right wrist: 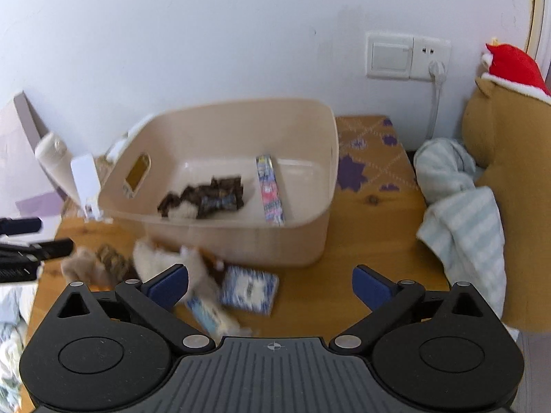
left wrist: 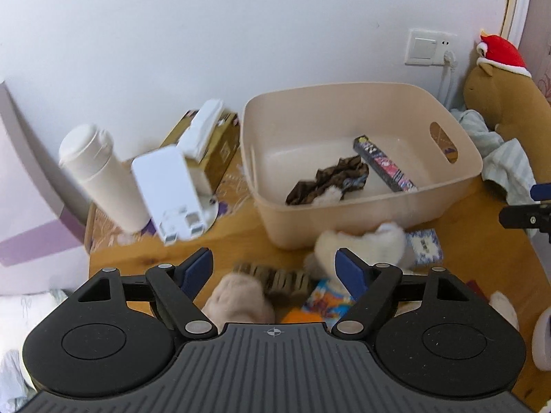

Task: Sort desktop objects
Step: 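Grasp the gingham cloth with the left tool while the right tool grasps the red-white plush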

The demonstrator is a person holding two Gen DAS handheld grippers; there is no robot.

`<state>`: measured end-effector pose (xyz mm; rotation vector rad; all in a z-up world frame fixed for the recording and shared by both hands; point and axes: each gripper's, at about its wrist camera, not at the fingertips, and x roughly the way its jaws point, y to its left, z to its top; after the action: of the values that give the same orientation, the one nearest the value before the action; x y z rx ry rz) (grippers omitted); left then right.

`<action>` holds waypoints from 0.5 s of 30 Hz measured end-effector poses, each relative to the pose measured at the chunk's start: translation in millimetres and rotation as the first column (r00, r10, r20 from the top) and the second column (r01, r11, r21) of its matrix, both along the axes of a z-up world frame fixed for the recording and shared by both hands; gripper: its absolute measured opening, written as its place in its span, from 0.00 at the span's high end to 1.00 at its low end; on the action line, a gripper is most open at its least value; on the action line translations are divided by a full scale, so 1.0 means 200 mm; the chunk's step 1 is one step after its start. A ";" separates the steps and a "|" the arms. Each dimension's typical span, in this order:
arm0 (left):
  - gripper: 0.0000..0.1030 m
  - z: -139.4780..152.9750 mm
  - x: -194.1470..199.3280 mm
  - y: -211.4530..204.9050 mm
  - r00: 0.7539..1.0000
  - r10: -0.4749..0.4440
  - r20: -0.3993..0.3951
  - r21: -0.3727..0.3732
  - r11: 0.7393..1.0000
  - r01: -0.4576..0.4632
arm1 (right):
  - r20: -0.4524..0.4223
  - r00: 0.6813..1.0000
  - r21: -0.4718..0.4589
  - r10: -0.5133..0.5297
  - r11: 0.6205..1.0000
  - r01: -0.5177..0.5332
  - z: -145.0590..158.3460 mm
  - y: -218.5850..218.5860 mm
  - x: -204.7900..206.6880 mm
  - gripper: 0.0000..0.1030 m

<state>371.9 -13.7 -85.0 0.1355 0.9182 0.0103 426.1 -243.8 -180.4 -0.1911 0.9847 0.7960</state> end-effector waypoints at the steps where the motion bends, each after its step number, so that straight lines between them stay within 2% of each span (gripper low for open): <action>1: 0.23 0.00 -0.03 0.01 1.000 0.000 0.002 0.001 1.000 0.000 | 0.012 1.000 -0.013 0.003 1.000 -0.003 -0.01 -0.02 -0.02 0.00; 8: 0.23 -0.14 -0.28 0.11 0.999 0.003 -0.051 -0.023 1.000 -0.005 | 0.066 0.993 -0.045 0.100 0.994 -0.097 -0.09 -0.11 -0.18 0.00; 15: 0.23 -0.29 -0.51 0.27 0.992 0.081 -0.101 -0.083 0.993 -0.089 | -0.043 0.997 -0.086 0.063 0.994 -0.066 -0.29 -0.21 -0.26 0.00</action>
<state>270.8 41.0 -143.6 0.0154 1.0193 0.0430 374.2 -286.2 -238.3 -0.2842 1.0565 0.8189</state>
